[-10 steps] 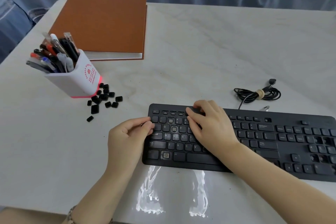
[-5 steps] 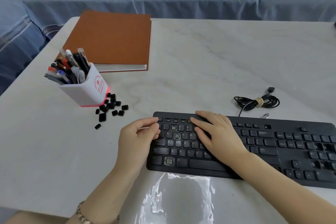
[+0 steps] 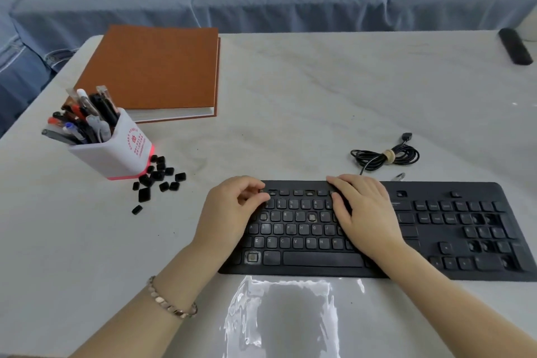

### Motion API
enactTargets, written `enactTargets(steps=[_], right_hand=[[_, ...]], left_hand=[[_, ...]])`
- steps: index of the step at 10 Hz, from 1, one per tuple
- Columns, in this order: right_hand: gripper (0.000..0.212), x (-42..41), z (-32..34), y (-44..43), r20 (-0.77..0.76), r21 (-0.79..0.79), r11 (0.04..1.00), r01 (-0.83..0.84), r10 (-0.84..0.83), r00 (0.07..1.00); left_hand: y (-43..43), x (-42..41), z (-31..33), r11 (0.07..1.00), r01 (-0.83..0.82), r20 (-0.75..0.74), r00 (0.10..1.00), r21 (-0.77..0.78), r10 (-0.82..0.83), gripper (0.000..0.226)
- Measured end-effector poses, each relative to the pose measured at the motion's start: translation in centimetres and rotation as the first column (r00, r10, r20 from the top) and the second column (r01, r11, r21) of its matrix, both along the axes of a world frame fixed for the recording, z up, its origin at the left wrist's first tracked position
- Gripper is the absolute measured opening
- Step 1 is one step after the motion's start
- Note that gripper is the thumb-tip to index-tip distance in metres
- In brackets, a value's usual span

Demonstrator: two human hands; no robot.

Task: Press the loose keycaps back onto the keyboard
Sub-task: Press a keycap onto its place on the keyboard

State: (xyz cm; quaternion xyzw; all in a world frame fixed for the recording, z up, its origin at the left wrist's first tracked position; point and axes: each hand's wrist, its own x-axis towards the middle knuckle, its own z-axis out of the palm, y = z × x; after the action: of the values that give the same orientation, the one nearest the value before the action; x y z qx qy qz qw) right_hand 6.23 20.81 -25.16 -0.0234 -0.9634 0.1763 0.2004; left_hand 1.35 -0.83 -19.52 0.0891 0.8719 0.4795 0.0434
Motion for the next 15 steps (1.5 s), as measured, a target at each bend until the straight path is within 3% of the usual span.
enactTargets(steps=[2,5,6,8,12,13,15], right_hand=[[0.037,0.0,0.1,0.0,0.007,0.003,1.000,0.011,-0.011,1.000],[0.035,-0.1,0.0,0.0,-0.019,-0.007,1.000,0.013,-0.013,1.000],[0.035,-0.1,-0.1,0.0,-0.019,-0.007,1.000,0.014,-0.015,1.000],[0.035,0.0,-0.1,0.0,-0.013,-0.005,1.000,0.019,-0.019,1.000],[0.035,0.0,0.1,0.0,0.010,0.003,1.000,0.023,-0.023,1.000],[0.035,0.0,0.1,-0.1,0.004,0.003,1.000,0.025,-0.025,1.000],[0.035,0.0,-0.1,-0.2,0.002,0.006,1.000,0.031,-0.031,1.000]], left_hand=[[0.6,-0.8,-1.3,0.993,0.053,-0.176,0.982,-0.106,-0.071,0.013],[0.6,-0.9,-3.2,0.981,0.049,-0.258,0.961,-0.190,-0.098,0.008],[1.0,-1.4,-3.6,0.985,0.035,-0.249,0.965,-0.171,-0.078,0.009],[1.3,-2.0,-2.6,0.987,0.082,-0.049,0.995,-0.135,-0.090,0.016],[1.3,-2.6,-2.4,0.983,0.104,-0.001,0.994,-0.149,-0.105,0.020],[1.3,-2.7,-2.3,0.967,0.162,-0.005,0.986,-0.197,-0.166,0.009],[1.3,-2.7,-2.5,0.977,0.117,-0.029,0.992,-0.178,-0.124,0.006]])
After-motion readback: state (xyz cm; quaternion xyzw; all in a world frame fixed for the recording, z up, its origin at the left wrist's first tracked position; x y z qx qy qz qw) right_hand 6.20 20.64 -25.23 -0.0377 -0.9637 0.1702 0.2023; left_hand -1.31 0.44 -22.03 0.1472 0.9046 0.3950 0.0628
